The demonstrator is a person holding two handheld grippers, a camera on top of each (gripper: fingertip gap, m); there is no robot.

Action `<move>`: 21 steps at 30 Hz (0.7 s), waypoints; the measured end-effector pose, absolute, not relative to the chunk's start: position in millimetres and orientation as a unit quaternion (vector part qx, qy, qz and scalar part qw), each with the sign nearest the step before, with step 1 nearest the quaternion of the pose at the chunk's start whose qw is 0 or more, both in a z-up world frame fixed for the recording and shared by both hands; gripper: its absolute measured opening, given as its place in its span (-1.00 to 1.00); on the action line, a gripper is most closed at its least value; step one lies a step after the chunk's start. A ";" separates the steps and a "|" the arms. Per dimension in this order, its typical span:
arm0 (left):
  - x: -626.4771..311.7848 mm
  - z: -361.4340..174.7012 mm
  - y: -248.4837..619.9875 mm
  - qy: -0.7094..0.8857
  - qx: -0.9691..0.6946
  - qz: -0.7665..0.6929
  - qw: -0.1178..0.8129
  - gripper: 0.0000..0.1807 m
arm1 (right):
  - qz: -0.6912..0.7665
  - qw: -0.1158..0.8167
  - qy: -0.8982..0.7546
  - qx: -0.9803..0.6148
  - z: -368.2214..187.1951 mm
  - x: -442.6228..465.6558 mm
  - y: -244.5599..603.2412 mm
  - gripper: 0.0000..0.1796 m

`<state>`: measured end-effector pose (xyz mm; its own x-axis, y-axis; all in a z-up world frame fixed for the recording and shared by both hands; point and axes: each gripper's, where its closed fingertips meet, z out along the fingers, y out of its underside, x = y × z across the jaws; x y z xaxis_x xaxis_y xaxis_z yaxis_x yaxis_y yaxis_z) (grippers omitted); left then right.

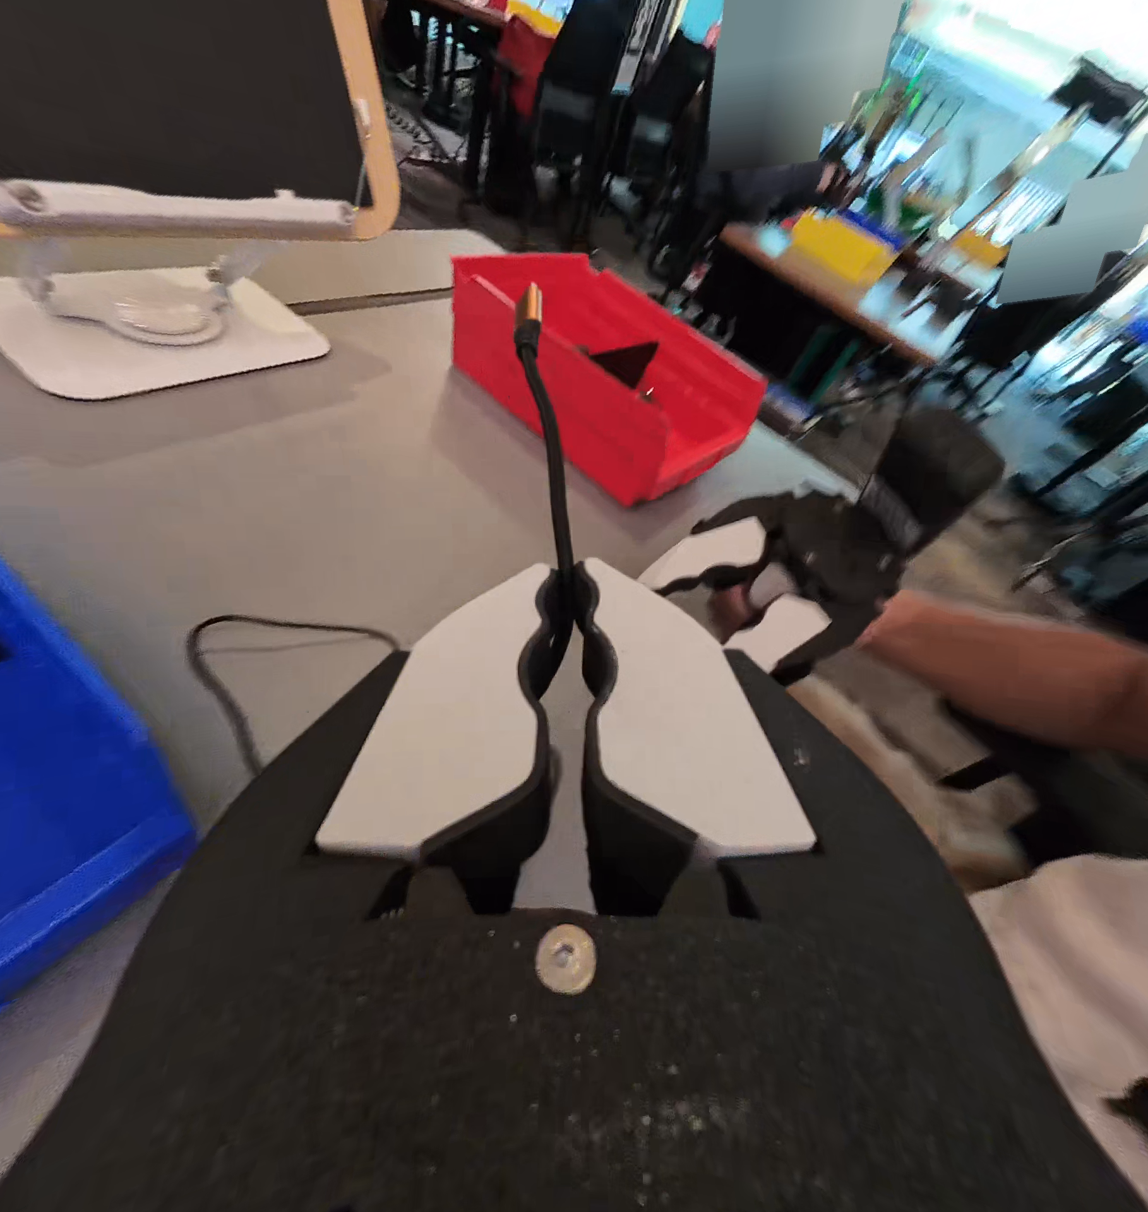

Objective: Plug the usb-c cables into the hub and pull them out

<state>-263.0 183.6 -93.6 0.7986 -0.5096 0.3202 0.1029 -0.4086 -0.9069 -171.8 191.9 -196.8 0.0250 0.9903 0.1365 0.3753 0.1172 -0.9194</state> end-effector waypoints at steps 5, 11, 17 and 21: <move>-215.7 -65.4 203.5 0.090 -0.751 -0.443 0.481 -0.98 | 0.277 0.546 -0.581 -0.536 -162.4 -171.1 199.2 -0.52; -162.6 -63.5 216.8 0.081 -0.718 -0.527 0.447 -0.97 | 0.337 0.587 -0.518 -0.523 -124.6 -169.3 188.6 -0.54; -140.7 -77.1 218.8 0.039 -0.690 -0.590 0.418 -0.97 | 0.397 0.549 -0.493 -0.545 -124.7 -163.1 194.2 -0.95; -145.5 -82.3 217.3 0.041 -0.678 -0.592 0.434 -0.97 | 0.422 0.504 -0.504 -0.561 -133.5 -160.2 193.5 -0.96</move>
<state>-145.5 217.3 -82.3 0.2954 -0.5700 0.7667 0.4587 -0.6193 -0.6372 -160.2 193.5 -133.5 0.1367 0.9900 0.0347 0.1407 0.0153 -0.9899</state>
